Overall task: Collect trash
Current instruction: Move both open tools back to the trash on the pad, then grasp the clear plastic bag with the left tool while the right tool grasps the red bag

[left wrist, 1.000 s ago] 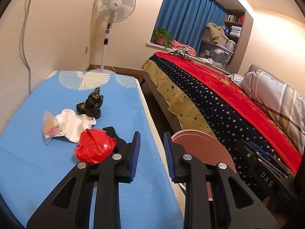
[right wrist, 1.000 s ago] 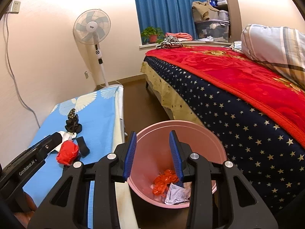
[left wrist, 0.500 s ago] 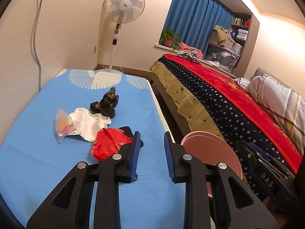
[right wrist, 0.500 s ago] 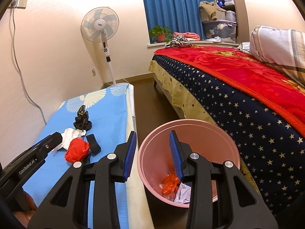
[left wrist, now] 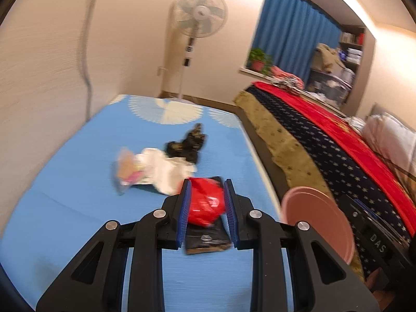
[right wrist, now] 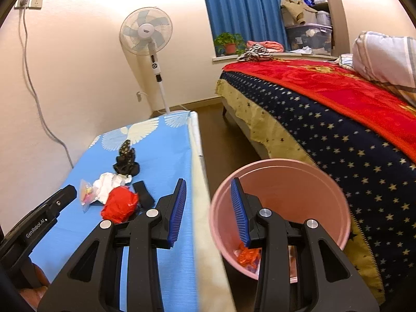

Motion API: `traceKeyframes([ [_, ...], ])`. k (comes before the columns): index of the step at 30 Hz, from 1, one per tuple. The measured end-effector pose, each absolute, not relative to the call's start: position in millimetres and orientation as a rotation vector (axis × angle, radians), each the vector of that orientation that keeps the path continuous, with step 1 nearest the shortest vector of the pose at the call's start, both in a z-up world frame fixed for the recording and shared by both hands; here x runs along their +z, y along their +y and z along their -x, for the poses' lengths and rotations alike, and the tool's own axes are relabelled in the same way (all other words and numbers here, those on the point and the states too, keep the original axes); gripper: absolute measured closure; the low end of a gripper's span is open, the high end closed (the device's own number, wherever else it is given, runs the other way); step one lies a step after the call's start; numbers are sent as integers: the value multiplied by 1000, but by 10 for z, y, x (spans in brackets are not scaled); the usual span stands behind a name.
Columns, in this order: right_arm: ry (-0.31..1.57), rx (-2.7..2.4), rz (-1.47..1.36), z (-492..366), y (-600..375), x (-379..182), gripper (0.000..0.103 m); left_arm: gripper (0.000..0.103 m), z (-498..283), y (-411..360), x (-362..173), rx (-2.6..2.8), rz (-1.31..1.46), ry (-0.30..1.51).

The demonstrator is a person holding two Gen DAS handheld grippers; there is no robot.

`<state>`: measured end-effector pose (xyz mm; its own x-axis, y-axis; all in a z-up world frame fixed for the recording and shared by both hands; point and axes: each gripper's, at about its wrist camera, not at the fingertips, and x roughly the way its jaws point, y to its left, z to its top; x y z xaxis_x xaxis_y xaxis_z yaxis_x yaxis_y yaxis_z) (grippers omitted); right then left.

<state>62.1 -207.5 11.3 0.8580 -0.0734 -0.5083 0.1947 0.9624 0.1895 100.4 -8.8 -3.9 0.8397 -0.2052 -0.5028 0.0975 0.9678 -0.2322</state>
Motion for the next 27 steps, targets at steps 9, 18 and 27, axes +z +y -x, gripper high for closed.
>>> traceKeyframes([
  [9, 550, -9, -266, -897, -1725, -67, 66, 77, -1039, 400, -177, 28, 263, 567],
  [18, 618, 135, -288, -1263, -1308, -287, 54, 77, -1080, 652, -281, 133, 283, 584],
  [27, 726, 184, -388, -1619, -1214, -538, 44, 77, -1206, 714, -388, 168, 271, 609],
])
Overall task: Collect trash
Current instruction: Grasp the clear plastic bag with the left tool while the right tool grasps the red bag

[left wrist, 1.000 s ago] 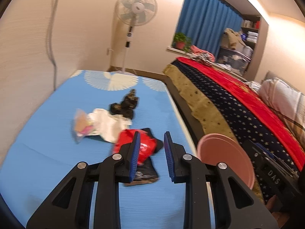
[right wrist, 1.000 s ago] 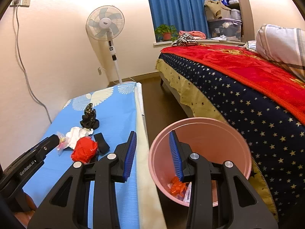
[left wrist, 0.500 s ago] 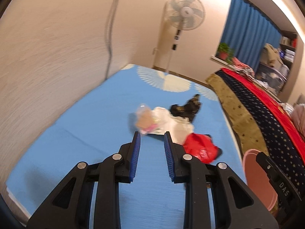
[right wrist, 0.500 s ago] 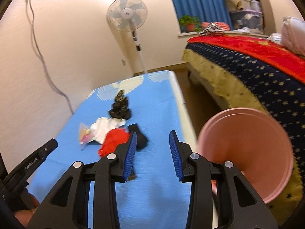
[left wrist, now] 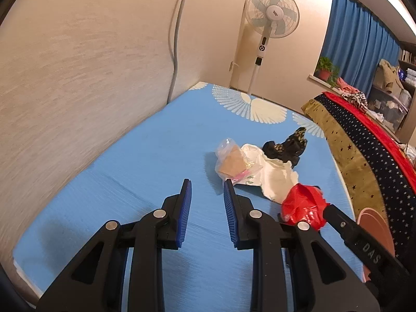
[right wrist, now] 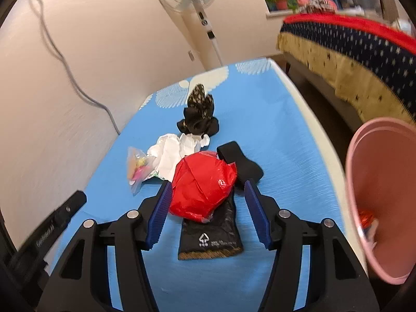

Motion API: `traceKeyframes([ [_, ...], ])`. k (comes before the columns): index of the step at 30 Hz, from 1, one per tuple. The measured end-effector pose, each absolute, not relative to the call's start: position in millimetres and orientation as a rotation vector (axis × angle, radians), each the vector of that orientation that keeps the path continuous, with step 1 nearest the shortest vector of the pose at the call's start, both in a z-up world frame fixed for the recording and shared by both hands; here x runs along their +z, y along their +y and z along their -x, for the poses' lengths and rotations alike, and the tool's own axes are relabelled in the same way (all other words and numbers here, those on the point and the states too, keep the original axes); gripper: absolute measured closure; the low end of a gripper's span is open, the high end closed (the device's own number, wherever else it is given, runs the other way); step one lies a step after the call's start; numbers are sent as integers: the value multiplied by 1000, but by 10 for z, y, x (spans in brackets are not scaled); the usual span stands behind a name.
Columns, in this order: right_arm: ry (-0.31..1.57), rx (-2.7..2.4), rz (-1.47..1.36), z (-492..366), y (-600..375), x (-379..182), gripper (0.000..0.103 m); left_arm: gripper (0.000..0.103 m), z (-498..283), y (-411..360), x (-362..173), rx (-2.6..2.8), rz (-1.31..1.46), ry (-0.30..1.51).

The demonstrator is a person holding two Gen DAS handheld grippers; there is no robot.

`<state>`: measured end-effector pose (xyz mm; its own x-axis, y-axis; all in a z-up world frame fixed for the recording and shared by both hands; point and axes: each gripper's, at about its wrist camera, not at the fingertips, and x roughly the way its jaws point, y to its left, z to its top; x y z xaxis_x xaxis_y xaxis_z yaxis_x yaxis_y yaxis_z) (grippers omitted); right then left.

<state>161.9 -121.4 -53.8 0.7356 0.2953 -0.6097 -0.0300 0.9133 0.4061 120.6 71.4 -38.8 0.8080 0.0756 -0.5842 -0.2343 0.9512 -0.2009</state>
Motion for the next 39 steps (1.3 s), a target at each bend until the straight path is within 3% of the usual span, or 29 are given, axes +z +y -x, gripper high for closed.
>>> traceKeyframes([
  [9, 790, 230, -440, -1841, -1121, -672, 44, 77, -1374, 768, -448, 179, 273, 628],
  [18, 782, 276, -423, -1877, -1139, -656, 71, 76, -1673, 720, -503, 101, 296, 648],
  [19, 780, 285, -419, -1866, -1132, -647, 76, 75, -1712, 705, -522, 91, 295, 655],
  [21, 769, 315, -416, -1850, -1128, -623, 81, 62, -1779, 683, -555, 77, 297, 663],
  [30, 729, 375, -370, -1791, -1128, -488, 90, 44, -2029, 709, -639, 55, 356, 685],
  [37, 704, 369, -354, -1742, -1191, -418, 91, 44, -2196, 671, -805, 28, 379, 766],
  [39, 705, 362, -356, -1732, -1223, -417, 91, 60, -2190, 641, -813, 19, 375, 769],
])
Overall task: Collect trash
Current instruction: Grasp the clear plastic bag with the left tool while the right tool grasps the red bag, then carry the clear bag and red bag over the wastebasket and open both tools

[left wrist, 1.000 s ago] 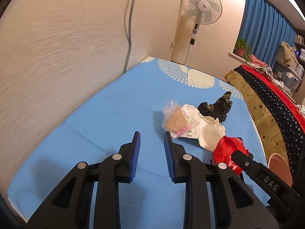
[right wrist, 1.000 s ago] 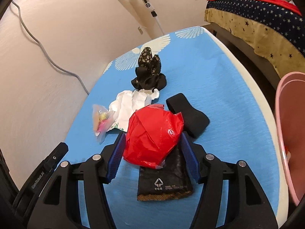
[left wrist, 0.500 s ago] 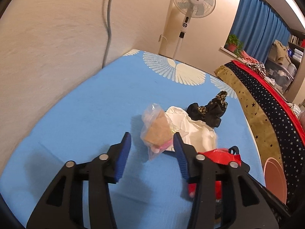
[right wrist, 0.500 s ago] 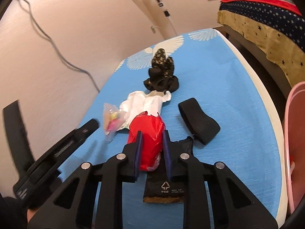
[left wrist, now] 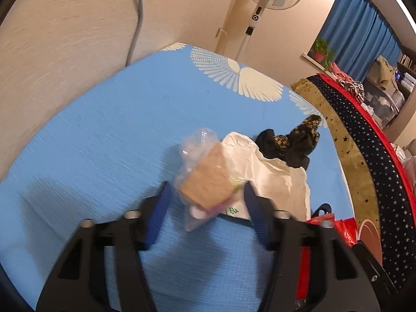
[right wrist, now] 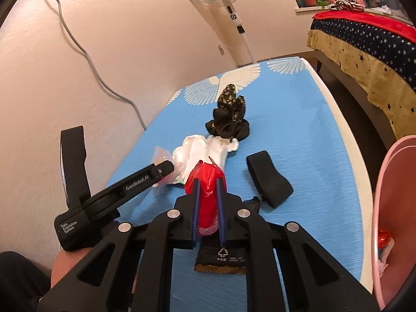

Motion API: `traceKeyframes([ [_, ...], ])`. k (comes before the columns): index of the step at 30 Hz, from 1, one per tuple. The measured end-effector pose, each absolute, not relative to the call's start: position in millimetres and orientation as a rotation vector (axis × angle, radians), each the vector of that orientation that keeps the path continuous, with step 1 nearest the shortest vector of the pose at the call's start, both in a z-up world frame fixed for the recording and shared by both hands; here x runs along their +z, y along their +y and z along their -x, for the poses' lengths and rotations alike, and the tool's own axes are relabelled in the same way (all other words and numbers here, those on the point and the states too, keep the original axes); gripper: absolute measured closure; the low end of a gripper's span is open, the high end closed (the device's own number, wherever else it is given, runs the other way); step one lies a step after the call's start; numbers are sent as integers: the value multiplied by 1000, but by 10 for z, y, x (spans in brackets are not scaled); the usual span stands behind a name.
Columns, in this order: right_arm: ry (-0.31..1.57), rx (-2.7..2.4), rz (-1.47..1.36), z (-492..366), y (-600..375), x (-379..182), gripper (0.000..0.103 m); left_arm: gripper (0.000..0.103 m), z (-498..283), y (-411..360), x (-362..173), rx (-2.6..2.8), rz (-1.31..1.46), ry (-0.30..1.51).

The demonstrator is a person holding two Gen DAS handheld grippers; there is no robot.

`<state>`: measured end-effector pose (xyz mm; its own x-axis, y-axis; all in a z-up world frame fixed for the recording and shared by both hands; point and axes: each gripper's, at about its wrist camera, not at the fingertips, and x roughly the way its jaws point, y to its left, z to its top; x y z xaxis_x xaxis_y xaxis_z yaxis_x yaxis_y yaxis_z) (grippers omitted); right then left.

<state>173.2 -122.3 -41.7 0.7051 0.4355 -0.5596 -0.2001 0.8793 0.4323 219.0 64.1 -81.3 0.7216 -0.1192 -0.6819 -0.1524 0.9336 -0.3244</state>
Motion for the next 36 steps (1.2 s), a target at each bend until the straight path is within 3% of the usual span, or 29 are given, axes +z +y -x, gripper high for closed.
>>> traceKeyframes([
  [7, 679, 351, -349, -1625, -1276, -302, 92, 78, -2079, 557, -671, 23, 317, 725],
  [36, 593, 209, -318, -828, -1703, 66, 96, 81, -1087, 197, 11, -83, 188, 597],
])
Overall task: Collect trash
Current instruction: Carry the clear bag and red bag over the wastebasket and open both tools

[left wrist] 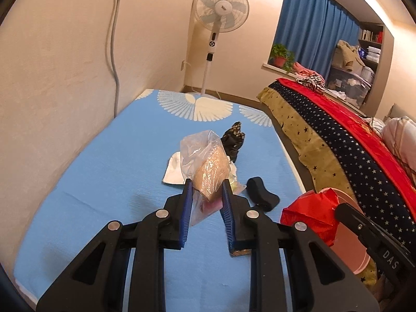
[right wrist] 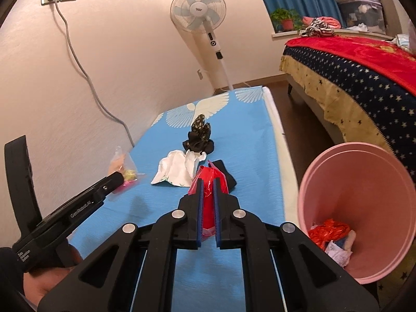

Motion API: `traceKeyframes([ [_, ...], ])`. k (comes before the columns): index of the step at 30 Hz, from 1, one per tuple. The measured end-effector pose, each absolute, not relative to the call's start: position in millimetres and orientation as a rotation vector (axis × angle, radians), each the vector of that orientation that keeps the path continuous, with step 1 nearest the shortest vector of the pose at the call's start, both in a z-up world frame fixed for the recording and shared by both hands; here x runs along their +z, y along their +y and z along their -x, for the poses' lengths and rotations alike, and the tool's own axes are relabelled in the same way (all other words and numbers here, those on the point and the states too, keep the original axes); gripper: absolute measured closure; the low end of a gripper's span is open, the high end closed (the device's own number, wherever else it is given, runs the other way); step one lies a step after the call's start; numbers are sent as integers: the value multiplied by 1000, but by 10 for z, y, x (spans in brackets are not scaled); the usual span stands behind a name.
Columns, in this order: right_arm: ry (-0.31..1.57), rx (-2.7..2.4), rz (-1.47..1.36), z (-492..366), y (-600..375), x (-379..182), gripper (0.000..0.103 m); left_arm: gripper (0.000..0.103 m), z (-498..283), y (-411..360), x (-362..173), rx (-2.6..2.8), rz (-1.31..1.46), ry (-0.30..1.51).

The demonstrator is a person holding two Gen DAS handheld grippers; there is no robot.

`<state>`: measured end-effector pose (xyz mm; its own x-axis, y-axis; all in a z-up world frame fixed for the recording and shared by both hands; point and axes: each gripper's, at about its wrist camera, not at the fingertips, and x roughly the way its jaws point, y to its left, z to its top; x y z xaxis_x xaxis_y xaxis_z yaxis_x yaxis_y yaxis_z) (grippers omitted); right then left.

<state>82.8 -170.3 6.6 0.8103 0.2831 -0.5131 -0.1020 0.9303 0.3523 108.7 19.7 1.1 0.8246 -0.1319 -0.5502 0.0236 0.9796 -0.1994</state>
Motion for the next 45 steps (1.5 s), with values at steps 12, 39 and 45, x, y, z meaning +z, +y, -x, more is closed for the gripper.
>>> traceKeyframes([
  [12, 558, 184, -312, -604, -1815, 229, 97, 81, -853, 77, 78, -118, 167, 583],
  [39, 507, 131, -337, -441, -2073, 374, 97, 81, -728, -103, 70, -154, 129, 580],
  [45, 505, 112, -345, -456, -2131, 352, 97, 81, -745, -198, 35, -164, 115, 585],
])
